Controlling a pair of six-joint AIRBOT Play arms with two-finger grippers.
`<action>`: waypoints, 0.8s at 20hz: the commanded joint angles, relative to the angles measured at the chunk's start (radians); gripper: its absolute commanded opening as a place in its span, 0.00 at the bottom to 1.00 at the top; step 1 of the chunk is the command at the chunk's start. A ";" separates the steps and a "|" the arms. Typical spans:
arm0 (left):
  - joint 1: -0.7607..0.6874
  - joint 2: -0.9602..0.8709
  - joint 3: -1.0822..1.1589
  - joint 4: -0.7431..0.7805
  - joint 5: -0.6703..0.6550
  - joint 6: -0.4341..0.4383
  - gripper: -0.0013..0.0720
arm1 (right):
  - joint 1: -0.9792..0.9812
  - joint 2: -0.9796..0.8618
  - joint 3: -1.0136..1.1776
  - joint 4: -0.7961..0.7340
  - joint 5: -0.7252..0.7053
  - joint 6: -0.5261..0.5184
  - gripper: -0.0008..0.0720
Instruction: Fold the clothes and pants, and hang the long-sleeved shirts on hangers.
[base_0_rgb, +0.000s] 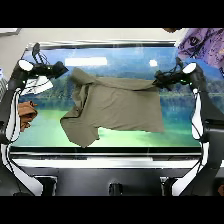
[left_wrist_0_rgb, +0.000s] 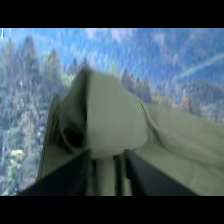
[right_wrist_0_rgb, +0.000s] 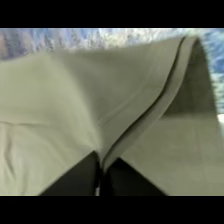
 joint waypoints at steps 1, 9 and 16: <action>0.026 -0.021 0.006 -0.002 -0.124 -0.052 0.61 | 0.013 -0.015 0.001 0.000 0.032 0.003 0.38; 0.269 0.263 -0.063 0.182 -0.481 -0.051 0.65 | -0.184 0.274 -0.058 -0.153 0.375 -0.220 0.61; 0.327 0.653 -0.761 0.194 -0.335 -0.052 0.65 | -0.413 0.555 -0.810 0.006 0.331 -0.355 0.70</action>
